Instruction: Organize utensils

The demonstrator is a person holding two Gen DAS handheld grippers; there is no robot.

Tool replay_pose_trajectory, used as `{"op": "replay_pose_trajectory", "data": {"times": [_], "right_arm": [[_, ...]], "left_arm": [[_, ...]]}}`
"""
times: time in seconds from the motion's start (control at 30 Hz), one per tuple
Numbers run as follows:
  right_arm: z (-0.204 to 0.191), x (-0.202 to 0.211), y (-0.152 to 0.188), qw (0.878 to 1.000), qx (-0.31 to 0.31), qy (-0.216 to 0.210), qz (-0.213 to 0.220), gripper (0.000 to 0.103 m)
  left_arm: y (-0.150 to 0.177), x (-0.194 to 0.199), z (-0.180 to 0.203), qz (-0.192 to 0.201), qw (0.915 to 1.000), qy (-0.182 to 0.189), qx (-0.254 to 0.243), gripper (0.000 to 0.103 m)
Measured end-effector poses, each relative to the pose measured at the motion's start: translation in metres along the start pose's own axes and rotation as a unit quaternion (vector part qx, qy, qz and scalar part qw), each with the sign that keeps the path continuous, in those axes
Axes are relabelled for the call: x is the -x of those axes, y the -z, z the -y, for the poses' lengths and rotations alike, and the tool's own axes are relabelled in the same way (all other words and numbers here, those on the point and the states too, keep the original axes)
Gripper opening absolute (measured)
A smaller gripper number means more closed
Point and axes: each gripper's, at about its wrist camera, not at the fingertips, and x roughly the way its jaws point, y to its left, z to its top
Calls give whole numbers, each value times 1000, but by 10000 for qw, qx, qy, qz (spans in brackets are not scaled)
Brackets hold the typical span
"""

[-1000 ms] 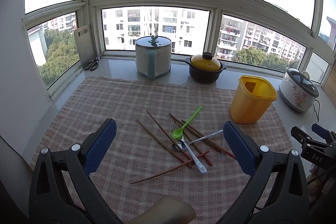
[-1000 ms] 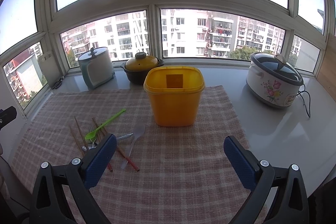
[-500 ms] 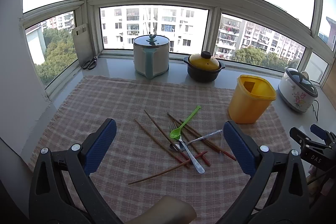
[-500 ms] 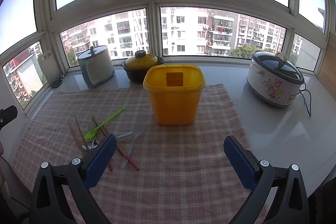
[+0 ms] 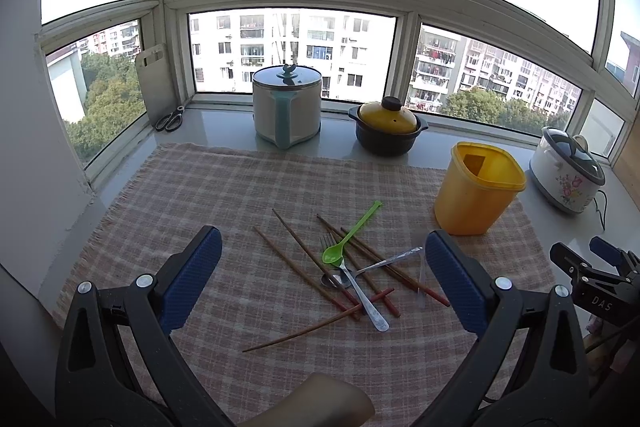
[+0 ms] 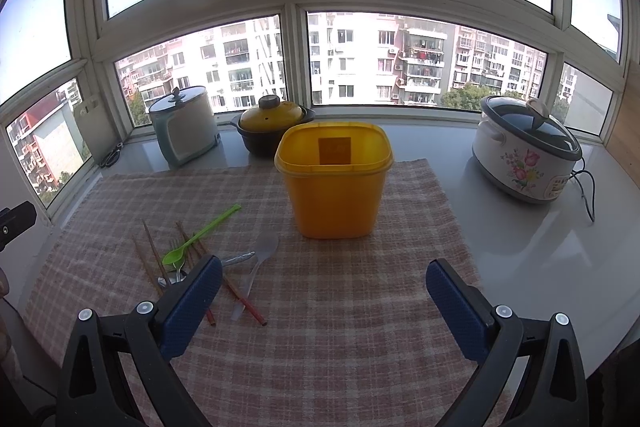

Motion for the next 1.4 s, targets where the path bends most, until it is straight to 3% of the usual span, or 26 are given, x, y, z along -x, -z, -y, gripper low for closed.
{"op": "replay_pose_trajectory", "data": {"times": [0.6,1.0,1.2,1.4], "right_arm": [[-1,-1,2,10000,9,-24,-19,103],[6,-8,3,9997,171,-157,-85,102],[8,-14,5,9963,529,-670,51,101],[7,-34,7,9897,930,-1075,-188,99]], "left_arm": [[7,-5,2,-70,10000,9,47,103],[17,-6,-7,-189,9993,-216,253,103],[33,-9,-26,-426,9959,-512,614,103],[61,-16,-34,-821,9905,-453,1008,98]]}}
